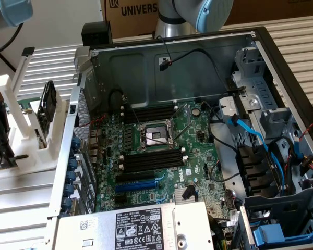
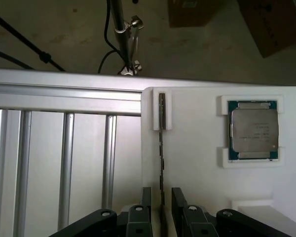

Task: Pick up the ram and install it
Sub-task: 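Pick up the ram and move it above insertion slot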

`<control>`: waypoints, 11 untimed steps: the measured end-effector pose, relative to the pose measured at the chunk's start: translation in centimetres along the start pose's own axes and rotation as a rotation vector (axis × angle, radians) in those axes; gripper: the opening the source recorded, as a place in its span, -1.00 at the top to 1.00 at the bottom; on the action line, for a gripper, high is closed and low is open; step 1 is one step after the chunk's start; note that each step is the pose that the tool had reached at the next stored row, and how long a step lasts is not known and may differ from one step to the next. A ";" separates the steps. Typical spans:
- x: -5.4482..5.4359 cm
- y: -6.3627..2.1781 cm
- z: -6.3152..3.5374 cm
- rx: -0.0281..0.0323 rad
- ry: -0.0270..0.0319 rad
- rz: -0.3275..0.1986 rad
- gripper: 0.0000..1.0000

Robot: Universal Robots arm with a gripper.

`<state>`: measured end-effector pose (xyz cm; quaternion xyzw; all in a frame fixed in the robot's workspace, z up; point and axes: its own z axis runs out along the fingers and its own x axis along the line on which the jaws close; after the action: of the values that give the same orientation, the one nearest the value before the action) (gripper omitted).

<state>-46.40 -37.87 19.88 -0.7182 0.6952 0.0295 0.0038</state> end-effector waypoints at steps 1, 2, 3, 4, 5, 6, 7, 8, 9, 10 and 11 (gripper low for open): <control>0.0 0.00 0.00 -0.0002 0.0000 0.000 0.43; 0.0 0.00 0.00 -0.0005 -0.0001 0.000 0.56; 0.0 0.00 -0.01 -0.0007 0.0000 0.000 0.69; 0.0 0.00 0.00 -0.0008 0.0000 0.000 0.76; 0.0 0.00 0.00 -0.0009 0.0000 0.000 0.76; 0.0 0.00 0.00 -0.0010 0.0000 0.000 0.76; 0.0 0.00 0.00 -0.0012 0.0000 0.000 0.76; 0.0 0.00 0.00 -0.0013 0.0000 0.000 0.76; 0.0 0.00 0.00 -0.0015 0.0000 0.000 0.76; 0.0 0.00 0.00 -0.0016 0.0000 0.000 0.76; 0.0 0.00 0.00 -0.0018 0.0000 0.000 0.76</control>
<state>-46.40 -37.87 19.89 -0.7184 0.6950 0.0301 0.0032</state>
